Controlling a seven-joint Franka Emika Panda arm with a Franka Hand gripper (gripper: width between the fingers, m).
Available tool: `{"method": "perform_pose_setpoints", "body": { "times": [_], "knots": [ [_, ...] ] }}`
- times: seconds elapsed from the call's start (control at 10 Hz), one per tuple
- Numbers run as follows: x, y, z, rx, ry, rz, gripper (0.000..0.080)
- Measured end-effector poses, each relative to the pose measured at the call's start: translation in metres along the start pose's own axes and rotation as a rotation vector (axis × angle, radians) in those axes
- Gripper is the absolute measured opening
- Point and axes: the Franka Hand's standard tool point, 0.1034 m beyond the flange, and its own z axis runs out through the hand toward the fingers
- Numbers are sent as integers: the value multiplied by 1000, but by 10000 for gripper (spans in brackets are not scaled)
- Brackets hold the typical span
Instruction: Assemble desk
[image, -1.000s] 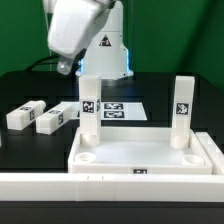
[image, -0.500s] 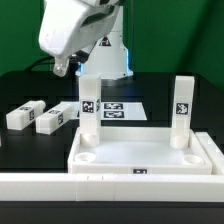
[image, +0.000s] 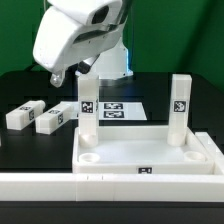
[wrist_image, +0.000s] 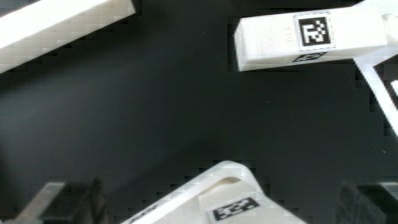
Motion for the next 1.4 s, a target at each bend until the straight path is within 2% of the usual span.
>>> {"method": "perform_pose_setpoints", "body": {
  "times": [0.5, 0.6, 0.8, 0.9, 1.0, 1.2, 1.3, 1.4],
  "knots": [
    [0, 0, 0, 0, 0, 0, 649],
    [-5, -4, 3, 25, -21, 1, 649],
    [-10, -2, 5, 30, -16, 19, 649],
    [-14, -7, 5, 47, -26, 17, 649],
    [-24, -10, 1, 68, -38, 26, 649],
    [-46, -10, -8, 94, -42, 32, 649],
    [-58, -8, -6, 104, -44, 53, 649],
    [-54, -9, -5, 102, -48, 81, 649]
  ]
}}
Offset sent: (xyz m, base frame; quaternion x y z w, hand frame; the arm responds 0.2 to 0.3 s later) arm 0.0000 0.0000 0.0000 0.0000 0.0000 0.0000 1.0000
